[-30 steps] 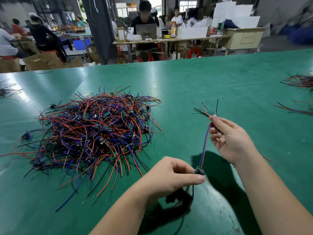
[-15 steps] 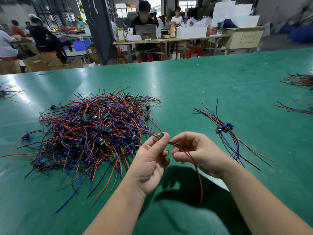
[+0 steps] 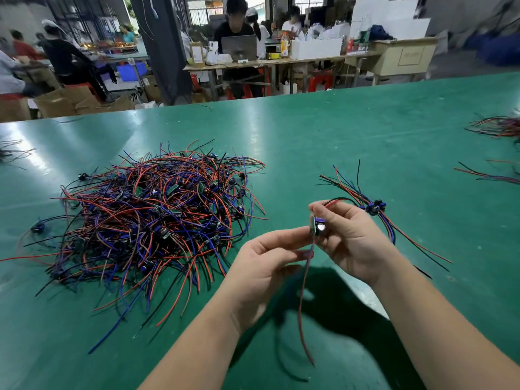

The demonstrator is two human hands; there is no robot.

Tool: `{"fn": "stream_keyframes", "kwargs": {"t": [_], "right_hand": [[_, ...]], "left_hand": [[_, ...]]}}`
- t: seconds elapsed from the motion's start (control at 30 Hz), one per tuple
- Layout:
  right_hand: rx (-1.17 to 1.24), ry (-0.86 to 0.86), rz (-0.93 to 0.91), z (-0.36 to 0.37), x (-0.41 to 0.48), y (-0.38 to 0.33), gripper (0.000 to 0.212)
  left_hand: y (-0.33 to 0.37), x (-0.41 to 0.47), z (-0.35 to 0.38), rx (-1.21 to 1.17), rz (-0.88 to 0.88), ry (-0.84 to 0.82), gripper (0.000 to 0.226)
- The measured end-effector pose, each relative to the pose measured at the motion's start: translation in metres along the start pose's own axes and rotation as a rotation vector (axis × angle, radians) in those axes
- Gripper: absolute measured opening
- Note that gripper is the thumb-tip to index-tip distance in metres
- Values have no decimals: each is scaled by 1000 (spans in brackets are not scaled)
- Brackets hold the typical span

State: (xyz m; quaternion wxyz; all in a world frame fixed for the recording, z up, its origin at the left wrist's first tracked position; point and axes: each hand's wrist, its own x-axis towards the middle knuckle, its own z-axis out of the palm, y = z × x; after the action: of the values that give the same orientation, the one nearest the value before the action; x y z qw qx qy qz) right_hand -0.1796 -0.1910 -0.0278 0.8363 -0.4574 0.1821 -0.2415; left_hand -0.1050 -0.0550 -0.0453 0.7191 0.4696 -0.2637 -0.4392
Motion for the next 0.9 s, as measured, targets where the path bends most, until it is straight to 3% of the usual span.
{"fn": "stream_keyframes", "kwargs": {"t": [0.07,0.17,0.27,0.43,0.63,0.73,0.83,0.9], "right_hand": [[-70,-44,-5,-2,-1,-2,6],[-319,-115,7,-3,-3,1,7],[-423,-87,29,-4,-3,5,19],[-253,193,-31,-15,7,-10,18],[39,467,-180,-35,12,-23,10],[99,550,-319,-38,16,-24,14],[-89,678,-426,-38,15,-24,20],[-236,567,-436,-33,13,-21,22]], "left_hand": [[2,0,1,6,-36,17,14],[-1,-1,1,141,-31,88,26],[-4,-2,1,203,-72,151,26],[3,-7,-1,312,-259,-44,9],[-1,-13,-4,468,-426,-280,13],[-3,-9,1,321,-363,-118,14],[-3,1,-3,170,-252,183,22],[-3,6,-9,71,-199,326,24]]}}
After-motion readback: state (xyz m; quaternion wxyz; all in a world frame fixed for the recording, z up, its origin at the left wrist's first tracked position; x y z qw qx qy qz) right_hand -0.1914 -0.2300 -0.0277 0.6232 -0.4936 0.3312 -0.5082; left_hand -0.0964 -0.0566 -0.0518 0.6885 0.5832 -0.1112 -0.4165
